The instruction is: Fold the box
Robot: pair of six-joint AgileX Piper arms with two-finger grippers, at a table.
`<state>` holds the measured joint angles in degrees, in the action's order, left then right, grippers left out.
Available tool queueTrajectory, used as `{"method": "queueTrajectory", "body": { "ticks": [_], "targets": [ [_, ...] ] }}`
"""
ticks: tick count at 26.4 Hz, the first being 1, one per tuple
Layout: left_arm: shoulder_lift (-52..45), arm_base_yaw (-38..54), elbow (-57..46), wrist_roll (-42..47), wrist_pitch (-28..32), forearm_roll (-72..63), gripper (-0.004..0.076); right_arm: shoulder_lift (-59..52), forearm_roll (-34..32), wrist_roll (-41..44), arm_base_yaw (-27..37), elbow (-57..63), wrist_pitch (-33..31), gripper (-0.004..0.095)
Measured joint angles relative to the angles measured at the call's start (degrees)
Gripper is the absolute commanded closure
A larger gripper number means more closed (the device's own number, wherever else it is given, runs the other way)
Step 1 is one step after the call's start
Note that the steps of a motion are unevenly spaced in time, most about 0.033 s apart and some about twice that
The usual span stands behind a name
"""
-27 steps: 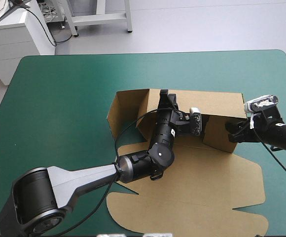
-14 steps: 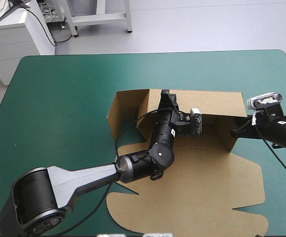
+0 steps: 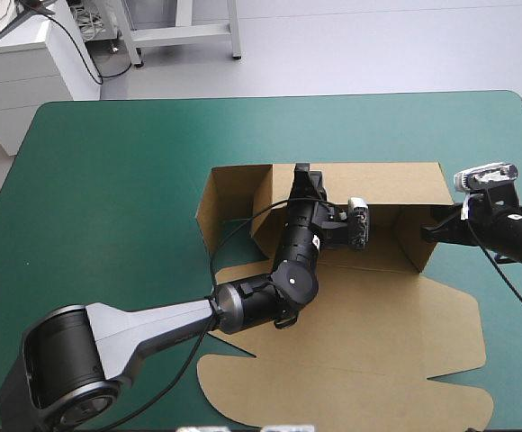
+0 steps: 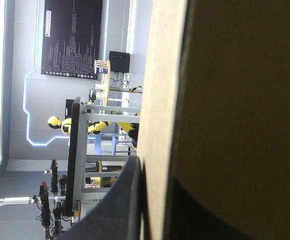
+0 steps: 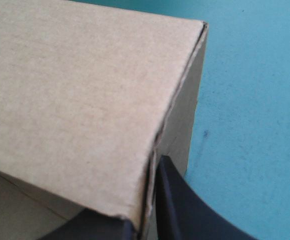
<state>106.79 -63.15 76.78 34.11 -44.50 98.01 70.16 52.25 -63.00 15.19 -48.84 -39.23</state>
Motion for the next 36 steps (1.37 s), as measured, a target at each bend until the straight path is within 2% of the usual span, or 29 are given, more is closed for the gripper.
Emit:
{"method": "queueTrajectory", "body": {
  "ticks": [32,35,36],
  "targets": [
    [0.05,0.0,0.0,0.0,0.0,-0.06,0.0728,0.17,0.22,-0.19,0.0,0.0,0.05,0.0923],
    [0.05,0.0,0.0,0.0,0.0,-0.06,0.0671,0.17,0.22,-0.19,0.0,0.0,0.05,0.0923],
    [0.05,0.0,0.0,0.0,0.05,-0.06,0.0619,0.17,0.22,-0.19,0.0,0.0,0.05,0.0923]
  ]
}}
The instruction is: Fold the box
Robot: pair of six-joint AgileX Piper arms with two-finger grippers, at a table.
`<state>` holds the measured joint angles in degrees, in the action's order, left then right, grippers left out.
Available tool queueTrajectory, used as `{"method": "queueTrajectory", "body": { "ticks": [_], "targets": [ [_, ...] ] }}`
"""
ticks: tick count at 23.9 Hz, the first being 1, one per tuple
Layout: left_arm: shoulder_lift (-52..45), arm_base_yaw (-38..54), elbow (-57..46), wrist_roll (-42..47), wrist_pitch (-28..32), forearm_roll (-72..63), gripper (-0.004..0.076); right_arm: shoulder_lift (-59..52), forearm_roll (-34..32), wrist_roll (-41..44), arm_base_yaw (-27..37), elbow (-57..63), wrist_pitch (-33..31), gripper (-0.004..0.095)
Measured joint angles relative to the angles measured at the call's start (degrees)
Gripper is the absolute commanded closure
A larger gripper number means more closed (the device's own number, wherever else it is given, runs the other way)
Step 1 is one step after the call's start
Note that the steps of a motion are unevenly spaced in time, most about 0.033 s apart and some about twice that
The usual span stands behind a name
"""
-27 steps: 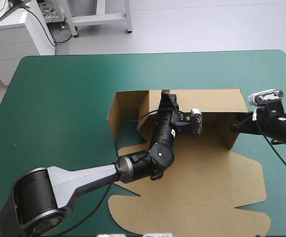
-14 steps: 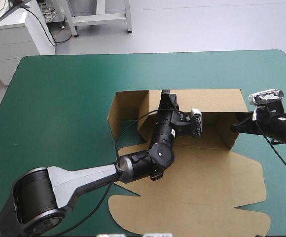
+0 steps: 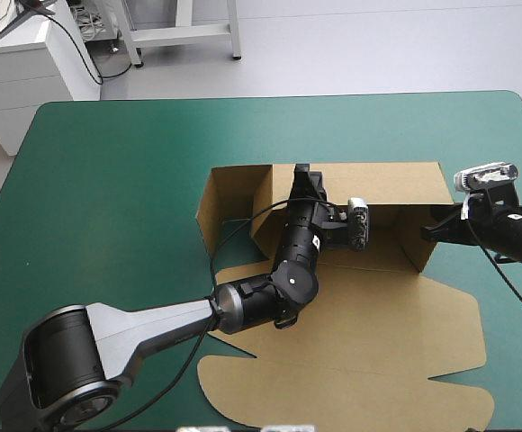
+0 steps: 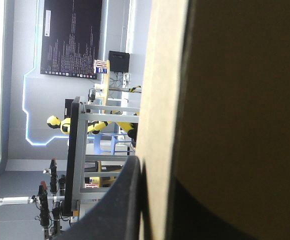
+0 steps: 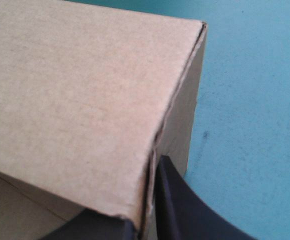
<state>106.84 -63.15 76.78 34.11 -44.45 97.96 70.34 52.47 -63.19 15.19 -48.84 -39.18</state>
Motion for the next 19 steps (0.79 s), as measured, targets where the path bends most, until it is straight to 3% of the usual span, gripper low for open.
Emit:
{"method": "queueTrajectory", "body": {
  "ticks": [3,5,15,19],
  "targets": [
    [0.04,0.0,0.0,0.11,1.17,-0.61,0.0391,0.0,0.0,0.0,0.0,0.0,0.0,0.0921],
    [0.16,-0.06,0.0,0.23,2.93,-1.16,0.0321,0.0,0.0,0.0,0.0,0.0,0.05,0.0903],
    [0.15,-1.07,-0.3,0.23,4.58,-1.62,0.0321,0.3,-1.79,1.49,-0.11,0.0,1.81,0.0904],
    [-0.53,-2.86,0.93,0.28,5.13,-1.95,0.0321,2.2,-5.59,5.04,-2.06,-2.35,2.82,0.0904]
  ]
}}
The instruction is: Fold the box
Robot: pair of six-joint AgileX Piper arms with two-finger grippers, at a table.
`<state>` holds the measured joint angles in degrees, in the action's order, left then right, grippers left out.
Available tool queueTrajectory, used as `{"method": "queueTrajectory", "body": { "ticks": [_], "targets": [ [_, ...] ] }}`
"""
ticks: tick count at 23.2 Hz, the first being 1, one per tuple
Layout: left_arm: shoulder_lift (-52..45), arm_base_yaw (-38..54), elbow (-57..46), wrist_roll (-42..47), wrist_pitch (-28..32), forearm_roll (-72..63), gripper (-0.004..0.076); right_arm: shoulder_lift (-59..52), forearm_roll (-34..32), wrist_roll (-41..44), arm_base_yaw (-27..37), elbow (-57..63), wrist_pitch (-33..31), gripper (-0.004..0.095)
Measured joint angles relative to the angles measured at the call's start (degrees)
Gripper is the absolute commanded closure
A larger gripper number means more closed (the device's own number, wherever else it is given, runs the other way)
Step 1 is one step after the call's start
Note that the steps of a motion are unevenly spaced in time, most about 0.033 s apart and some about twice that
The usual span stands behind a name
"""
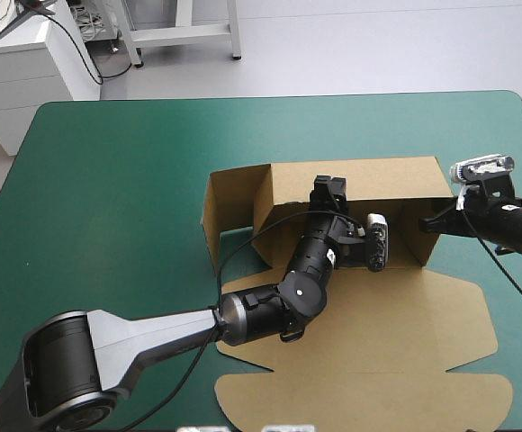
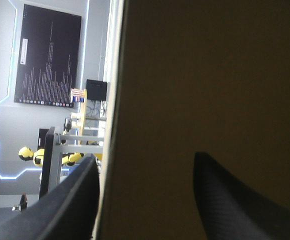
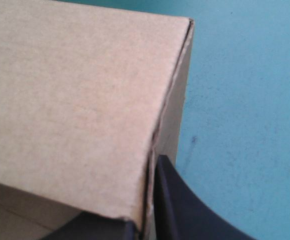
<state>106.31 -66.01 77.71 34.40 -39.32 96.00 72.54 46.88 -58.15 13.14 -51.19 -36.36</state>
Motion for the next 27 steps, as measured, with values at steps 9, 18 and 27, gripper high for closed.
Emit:
{"method": "queueTrajectory", "body": {
  "ticks": [9,18,27],
  "targets": [
    [-8.22,-7.84,1.39,0.38,-3.74,-0.27,0.0467,6.85,-11.33,12.91,-4.13,-11.78,-1.28,0.0905],
    [-21.07,0.67,1.39,0.94,-10.7,-1.82,0.0732,7.32,-13.76,23.47,-4.31,-20.72,-13.13,0.0905],
    [-27.74,18.58,1.44,3.72,-9.65,-14.46,0.0732,7.32,-15.59,29.73,-4.31,-25.52,-18.97,0.0905]
  ]
}}
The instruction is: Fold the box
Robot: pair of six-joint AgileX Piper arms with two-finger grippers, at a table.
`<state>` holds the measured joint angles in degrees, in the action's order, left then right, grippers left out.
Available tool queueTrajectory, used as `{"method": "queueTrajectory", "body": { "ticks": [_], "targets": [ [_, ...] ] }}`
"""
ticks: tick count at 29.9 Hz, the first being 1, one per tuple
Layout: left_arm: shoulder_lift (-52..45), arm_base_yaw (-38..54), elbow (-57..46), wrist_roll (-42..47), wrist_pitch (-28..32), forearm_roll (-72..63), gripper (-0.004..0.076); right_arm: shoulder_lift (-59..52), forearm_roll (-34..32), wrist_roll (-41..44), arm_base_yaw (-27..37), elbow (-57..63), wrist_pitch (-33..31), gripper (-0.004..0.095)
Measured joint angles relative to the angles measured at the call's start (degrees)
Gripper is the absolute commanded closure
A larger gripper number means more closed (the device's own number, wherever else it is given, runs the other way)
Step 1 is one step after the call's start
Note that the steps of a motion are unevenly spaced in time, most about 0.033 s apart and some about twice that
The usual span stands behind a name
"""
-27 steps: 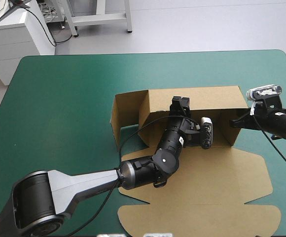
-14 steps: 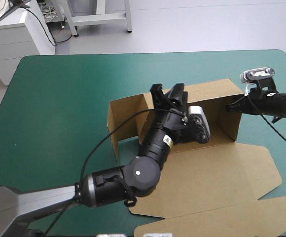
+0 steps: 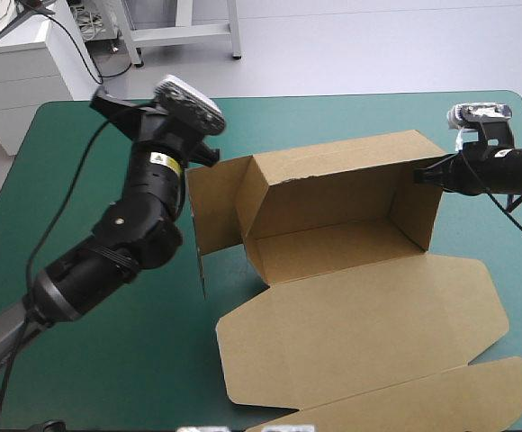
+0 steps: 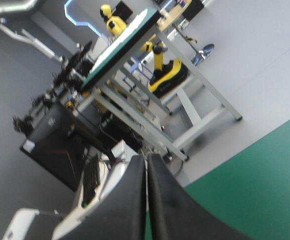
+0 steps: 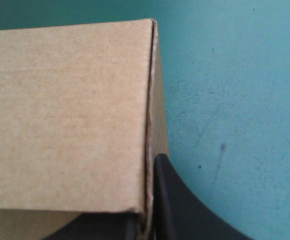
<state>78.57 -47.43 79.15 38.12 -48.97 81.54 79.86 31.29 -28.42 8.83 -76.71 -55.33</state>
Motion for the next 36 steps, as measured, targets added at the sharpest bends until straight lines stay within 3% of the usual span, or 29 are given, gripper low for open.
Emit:
{"method": "queueTrajectory", "body": {
  "ticks": [8,16,22,30,36],
  "targets": [
    [-1.36,23.46,0.06,-1.81,2.44,-26.2,0.0732,4.99,-0.5,1.97,-0.12,-2.23,-3.22,0.0904],
    [-1.36,39.79,0.06,-21.5,2.56,-60.92,0.0732,15.91,-9.22,7.01,-6.81,-13.15,-7.29,0.0903],
    [-1.36,42.65,0.06,-32.86,-0.61,-75.28,0.0732,25.36,-16.6,10.5,-13.72,-24.98,-7.09,0.0903],
    [-1.36,42.65,0.06,-34.14,-3.34,-77.13,0.0732,35.92,-20.18,11.38,-19.36,-33.39,-7.13,0.0901],
    [-1.36,42.65,0.06,-34.21,-4.03,-77.19,0.0732,37.19,-23.15,12.04,-20.02,-34.18,-9.38,0.0806]
  ]
}}
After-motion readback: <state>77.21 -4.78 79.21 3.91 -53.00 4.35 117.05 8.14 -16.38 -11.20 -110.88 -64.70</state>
